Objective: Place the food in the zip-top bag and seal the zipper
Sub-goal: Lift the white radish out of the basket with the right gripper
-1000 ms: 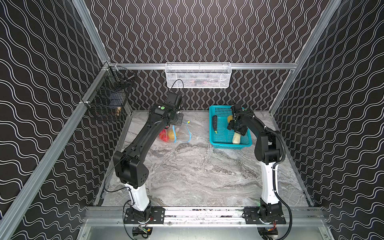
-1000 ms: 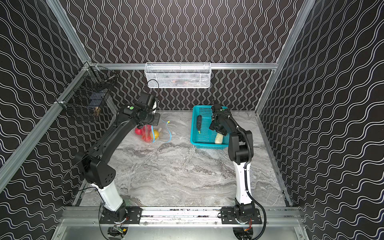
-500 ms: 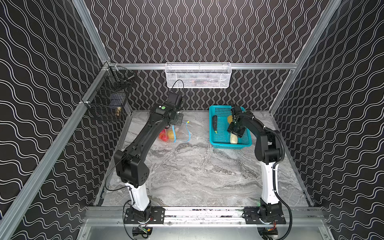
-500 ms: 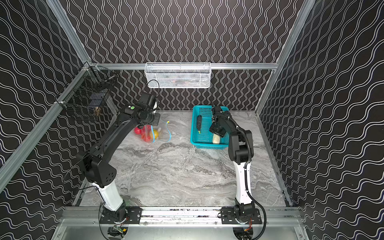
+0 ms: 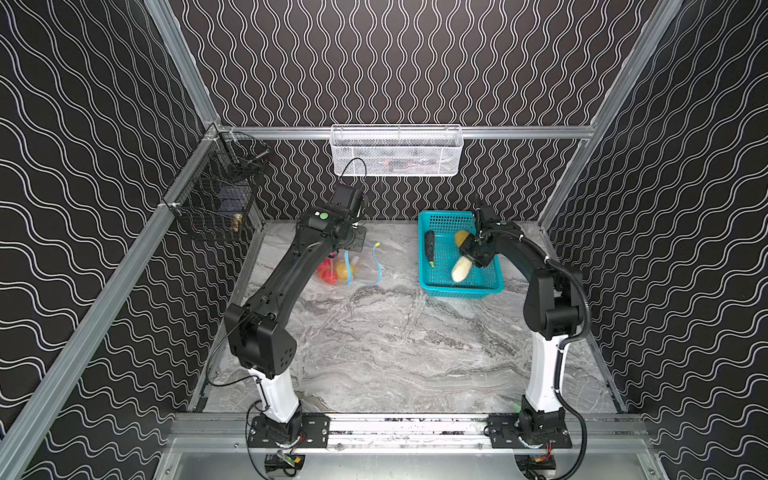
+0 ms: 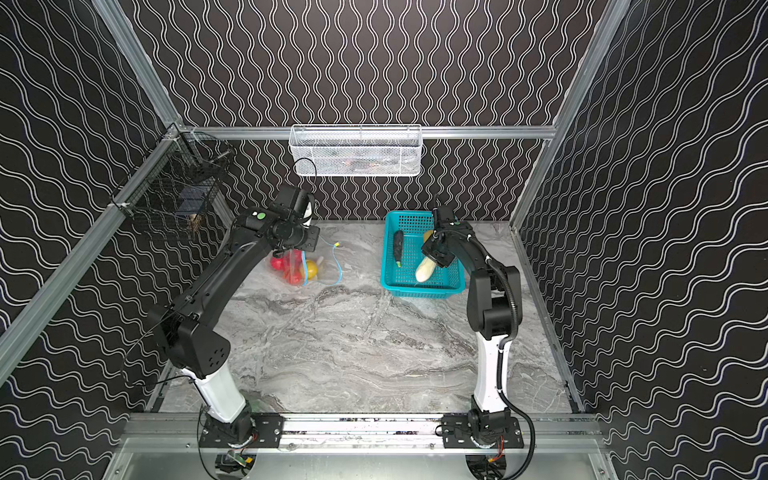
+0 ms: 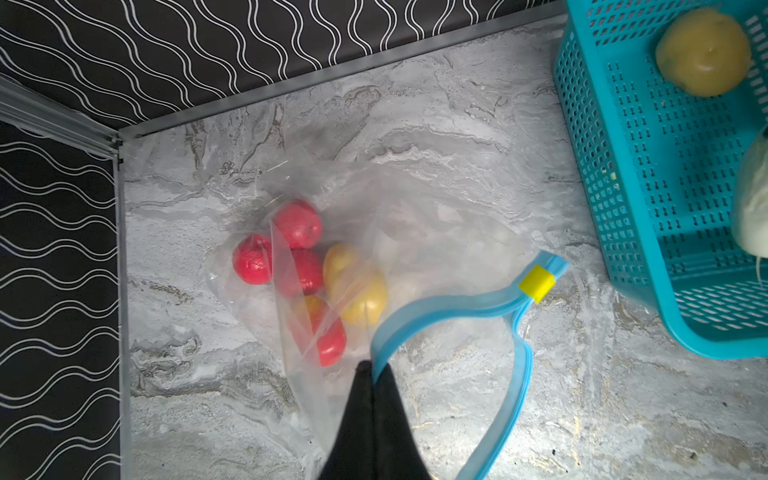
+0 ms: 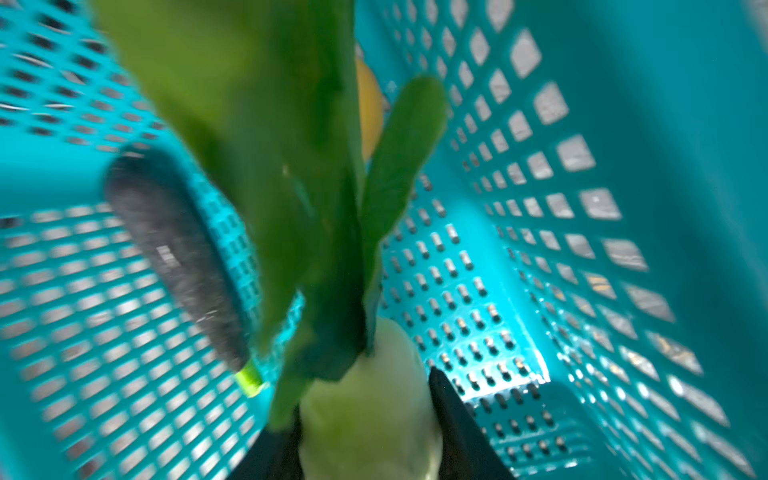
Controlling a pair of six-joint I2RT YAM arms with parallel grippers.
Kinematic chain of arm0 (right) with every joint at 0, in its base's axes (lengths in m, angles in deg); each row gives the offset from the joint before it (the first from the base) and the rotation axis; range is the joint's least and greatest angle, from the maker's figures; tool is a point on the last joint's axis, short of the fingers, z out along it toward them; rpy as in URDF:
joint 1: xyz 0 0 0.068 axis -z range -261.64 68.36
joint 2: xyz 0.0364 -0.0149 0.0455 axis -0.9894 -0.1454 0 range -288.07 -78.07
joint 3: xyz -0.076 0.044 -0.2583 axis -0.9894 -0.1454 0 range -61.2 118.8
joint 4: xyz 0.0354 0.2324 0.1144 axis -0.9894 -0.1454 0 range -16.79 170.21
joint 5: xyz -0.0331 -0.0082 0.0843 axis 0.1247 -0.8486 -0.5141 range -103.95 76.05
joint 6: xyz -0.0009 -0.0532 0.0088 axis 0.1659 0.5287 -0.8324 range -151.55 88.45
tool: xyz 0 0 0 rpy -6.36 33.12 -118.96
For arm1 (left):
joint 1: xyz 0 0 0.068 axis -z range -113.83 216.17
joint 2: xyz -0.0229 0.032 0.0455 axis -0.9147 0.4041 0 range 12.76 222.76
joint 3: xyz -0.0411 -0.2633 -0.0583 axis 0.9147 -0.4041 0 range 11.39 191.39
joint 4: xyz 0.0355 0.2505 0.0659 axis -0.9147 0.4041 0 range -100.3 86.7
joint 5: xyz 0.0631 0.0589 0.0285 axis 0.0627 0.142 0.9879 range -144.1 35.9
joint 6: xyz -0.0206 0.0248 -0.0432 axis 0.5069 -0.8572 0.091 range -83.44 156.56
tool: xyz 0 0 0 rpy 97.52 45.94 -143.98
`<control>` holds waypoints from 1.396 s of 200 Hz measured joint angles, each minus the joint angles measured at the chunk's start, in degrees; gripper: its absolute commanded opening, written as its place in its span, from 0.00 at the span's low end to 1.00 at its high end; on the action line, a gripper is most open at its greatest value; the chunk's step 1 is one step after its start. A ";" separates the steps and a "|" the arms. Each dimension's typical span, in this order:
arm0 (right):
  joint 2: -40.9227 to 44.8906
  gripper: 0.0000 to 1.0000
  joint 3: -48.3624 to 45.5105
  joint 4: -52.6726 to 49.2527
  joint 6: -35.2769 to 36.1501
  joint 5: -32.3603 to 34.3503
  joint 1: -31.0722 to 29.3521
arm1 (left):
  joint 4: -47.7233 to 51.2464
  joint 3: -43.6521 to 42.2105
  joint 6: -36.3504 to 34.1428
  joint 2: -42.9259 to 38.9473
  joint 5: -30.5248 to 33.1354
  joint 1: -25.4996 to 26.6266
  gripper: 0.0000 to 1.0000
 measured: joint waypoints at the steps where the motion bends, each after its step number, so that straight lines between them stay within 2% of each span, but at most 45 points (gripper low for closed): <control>1: 0.09 0.35 -0.07 0.07 0.00 0.00 0.00 | 0.00 0.00 0.00 -0.02 0.00 0.00 0.00; 66: 10.23 0.37 -8.94 10.03 -3.15 -2.80 0.04 | -0.04 -2.40 1.53 -2.10 -2.56 -0.39 0.00; 107: 15.06 0.38 -11.28 14.80 -4.92 -4.04 -0.31 | -0.07 -2.97 2.99 -2.23 -4.15 -0.44 0.00; 153: 21.18 0.40 -13.64 19.98 -4.22 0.81 -5.33 | -0.04 -2.84 4.17 -2.60 -4.48 -0.46 0.00; 188: 22.84 0.42 -14.23 23.28 -3.19 4.57 -6.32 | 0.00 -2.51 4.92 -2.36 -4.44 -0.50 0.00; 279: 27.04 0.41 -16.87 29.16 -0.70 7.65 -11.21 | 1.22 -0.24 7.91 -0.44 -5.44 -0.63 0.00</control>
